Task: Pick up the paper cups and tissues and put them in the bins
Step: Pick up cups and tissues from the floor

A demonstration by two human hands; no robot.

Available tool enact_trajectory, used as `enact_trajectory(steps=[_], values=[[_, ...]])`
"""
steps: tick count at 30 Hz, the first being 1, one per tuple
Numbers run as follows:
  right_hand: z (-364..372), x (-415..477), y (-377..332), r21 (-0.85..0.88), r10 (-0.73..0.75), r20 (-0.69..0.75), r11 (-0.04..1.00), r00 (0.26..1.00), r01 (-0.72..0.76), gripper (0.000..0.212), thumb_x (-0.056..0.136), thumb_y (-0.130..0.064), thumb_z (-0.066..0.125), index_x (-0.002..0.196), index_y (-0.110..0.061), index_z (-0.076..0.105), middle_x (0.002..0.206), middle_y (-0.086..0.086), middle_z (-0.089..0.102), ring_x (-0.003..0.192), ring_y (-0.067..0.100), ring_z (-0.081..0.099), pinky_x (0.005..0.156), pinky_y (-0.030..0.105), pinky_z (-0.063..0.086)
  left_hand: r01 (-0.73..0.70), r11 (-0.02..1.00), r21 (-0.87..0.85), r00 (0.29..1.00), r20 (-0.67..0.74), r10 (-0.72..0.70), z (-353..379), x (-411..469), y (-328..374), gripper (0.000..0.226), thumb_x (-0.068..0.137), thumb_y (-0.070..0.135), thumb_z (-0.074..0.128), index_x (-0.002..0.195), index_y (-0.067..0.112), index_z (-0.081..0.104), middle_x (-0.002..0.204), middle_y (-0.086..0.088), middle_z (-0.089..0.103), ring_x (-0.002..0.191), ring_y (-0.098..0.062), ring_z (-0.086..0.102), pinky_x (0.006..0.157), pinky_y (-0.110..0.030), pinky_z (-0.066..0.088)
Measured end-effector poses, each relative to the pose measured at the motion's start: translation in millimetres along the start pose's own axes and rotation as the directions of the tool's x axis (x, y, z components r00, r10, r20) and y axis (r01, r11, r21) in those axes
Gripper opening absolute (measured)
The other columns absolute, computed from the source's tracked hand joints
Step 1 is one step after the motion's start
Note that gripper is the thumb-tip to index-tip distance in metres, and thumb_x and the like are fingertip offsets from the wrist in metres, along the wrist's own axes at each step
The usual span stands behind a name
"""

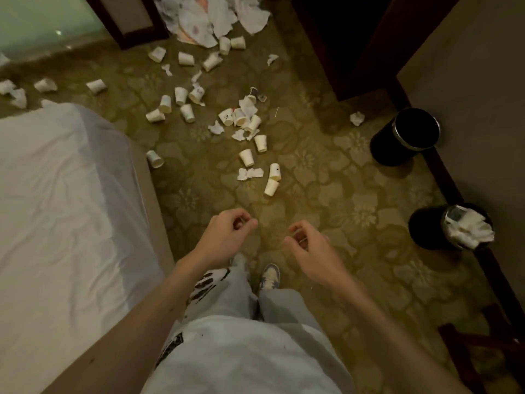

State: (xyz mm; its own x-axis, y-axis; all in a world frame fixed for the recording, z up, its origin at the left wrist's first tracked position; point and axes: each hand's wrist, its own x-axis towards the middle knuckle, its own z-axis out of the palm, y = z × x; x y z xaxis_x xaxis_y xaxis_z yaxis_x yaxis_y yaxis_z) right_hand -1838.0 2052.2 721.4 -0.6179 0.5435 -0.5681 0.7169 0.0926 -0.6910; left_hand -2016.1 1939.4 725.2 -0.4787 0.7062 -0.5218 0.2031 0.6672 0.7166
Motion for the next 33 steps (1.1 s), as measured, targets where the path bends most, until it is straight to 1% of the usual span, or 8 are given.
enact_trajectory(steps=[6, 15, 18, 23, 26, 29, 31, 33], values=[[-39.9, 107.6, -9.8, -0.058, 0.102, 0.073, 0.993, 0.992, -0.098, 0.012, 0.096, -0.041, 0.054, 0.107, -0.036, 0.051, 0.099, -0.017, 0.059, 0.089, 0.002, 0.059, 0.072, 0.024, 0.052, 0.098, 0.991, -0.095, 0.994, 0.054, -0.093, -4.8, 125.8, 6.5, 0.017, 0.097, 0.028, 0.061, 0.084, 0.02, 0.066, 0.064, 0.005, 0.054, 0.056, -0.001, 0.046, 0.061, -0.022, 0.042], [-80.7, 319.5, 9.2, -0.115, 0.2, 0.193, 0.977, 0.961, -0.18, 0.021, 0.097, -0.018, 0.056, 0.085, -0.036, 0.054, 0.088, -0.013, 0.062, 0.075, -0.001, 0.059, 0.059, 0.011, 0.041, 0.262, 0.961, -0.093, 0.949, 0.206, -0.239, 0.2, 350.0, -26.4, 0.017, 0.099, 0.028, 0.057, 0.106, 0.016, 0.067, 0.08, 0.004, 0.06, 0.073, -0.01, 0.055, 0.067, -0.026, 0.044], [-72.8, 400.5, 56.0, -0.099, 0.207, 0.201, 0.977, 0.958, -0.19, 0.019, 0.096, -0.017, 0.058, 0.09, -0.035, 0.058, 0.089, -0.011, 0.064, 0.08, 0.008, 0.063, 0.067, 0.022, 0.049, 0.271, 0.962, -0.02, 0.941, 0.217, -0.261, 32.9, 430.2, -74.5, 0.012, 0.099, 0.026, 0.057, 0.098, 0.018, 0.065, 0.082, 0.004, 0.064, 0.072, -0.008, 0.058, 0.062, -0.022, 0.045], [-30.1, 545.4, 164.7, -0.196, 0.159, 0.299, 0.975, 0.941, -0.102, 0.016, 0.099, -0.024, 0.054, 0.1, -0.04, 0.055, 0.089, -0.018, 0.061, 0.077, -0.001, 0.06, 0.061, 0.016, 0.044, 0.229, 0.952, 0.202, 0.946, 0.182, -0.267, 128.2, 549.6, -191.9, 0.019, 0.096, 0.024, 0.057, 0.1, 0.012, 0.07, 0.084, 0.003, 0.063, 0.083, -0.016, 0.058, 0.082, -0.035, 0.05], [8.2, 621.1, 235.1, -0.225, 0.208, 0.373, 0.966, 0.904, -0.129, 0.014, 0.099, -0.024, 0.054, 0.112, -0.028, 0.058, 0.095, -0.012, 0.06, 0.086, 0.007, 0.061, 0.064, 0.02, 0.045, 0.192, 0.933, 0.304, 0.941, 0.211, -0.263, 177.7, 604.1, -259.7, 0.015, 0.096, 0.028, 0.057, 0.096, 0.017, 0.068, 0.089, 0.002, 0.065, 0.082, -0.013, 0.058, 0.077, -0.033, 0.05], [42.3, 677.1, 298.8, -0.274, 0.21, 0.401, 0.956, 0.892, -0.101, 0.01, 0.099, -0.025, 0.055, 0.107, -0.03, 0.058, 0.096, -0.01, 0.06, 0.085, 0.008, 0.061, 0.061, 0.02, 0.044, 0.088, 0.944, 0.318, 0.954, 0.247, -0.172, 213.8, 645.4, -316.2, 0.007, 0.094, 0.032, 0.061, 0.093, 0.025, 0.061, 0.088, 0.005, 0.065, 0.076, -0.005, 0.06, 0.072, -0.028, 0.054], [57.8, 701.1, 327.5, -0.314, 0.155, 0.414, 0.949, 0.897, -0.02, 0.017, 0.099, -0.022, 0.054, 0.108, -0.036, 0.053, 0.108, -0.009, 0.059, 0.09, 0.005, 0.058, 0.065, 0.018, 0.044, 0.127, 0.94, 0.317, 0.948, 0.241, -0.209, 227.4, 659.7, -339.1, 0.021, 0.091, 0.045, 0.064, 0.101, 0.028, 0.056, 0.087, 0.011, 0.059, 0.077, -0.005, 0.059, 0.071, -0.028, 0.054], [74.0, 721.6, 350.4, -0.376, 0.029, 0.408, 0.916, 0.913, 0.139, 0.036, 0.096, -0.017, 0.056, 0.127, -0.035, 0.049, 0.128, -0.004, 0.052, 0.104, 0.007, 0.053, 0.078, 0.018, 0.043, 0.163, 0.932, 0.323, 0.944, 0.223, -0.242, 239.2, 669.7, -360.8, 0.043, 0.085, 0.058, 0.064, 0.113, 0.028, 0.054, 0.094, 0.013, 0.054, 0.084, -0.008, 0.058, 0.073, -0.029, 0.052]])
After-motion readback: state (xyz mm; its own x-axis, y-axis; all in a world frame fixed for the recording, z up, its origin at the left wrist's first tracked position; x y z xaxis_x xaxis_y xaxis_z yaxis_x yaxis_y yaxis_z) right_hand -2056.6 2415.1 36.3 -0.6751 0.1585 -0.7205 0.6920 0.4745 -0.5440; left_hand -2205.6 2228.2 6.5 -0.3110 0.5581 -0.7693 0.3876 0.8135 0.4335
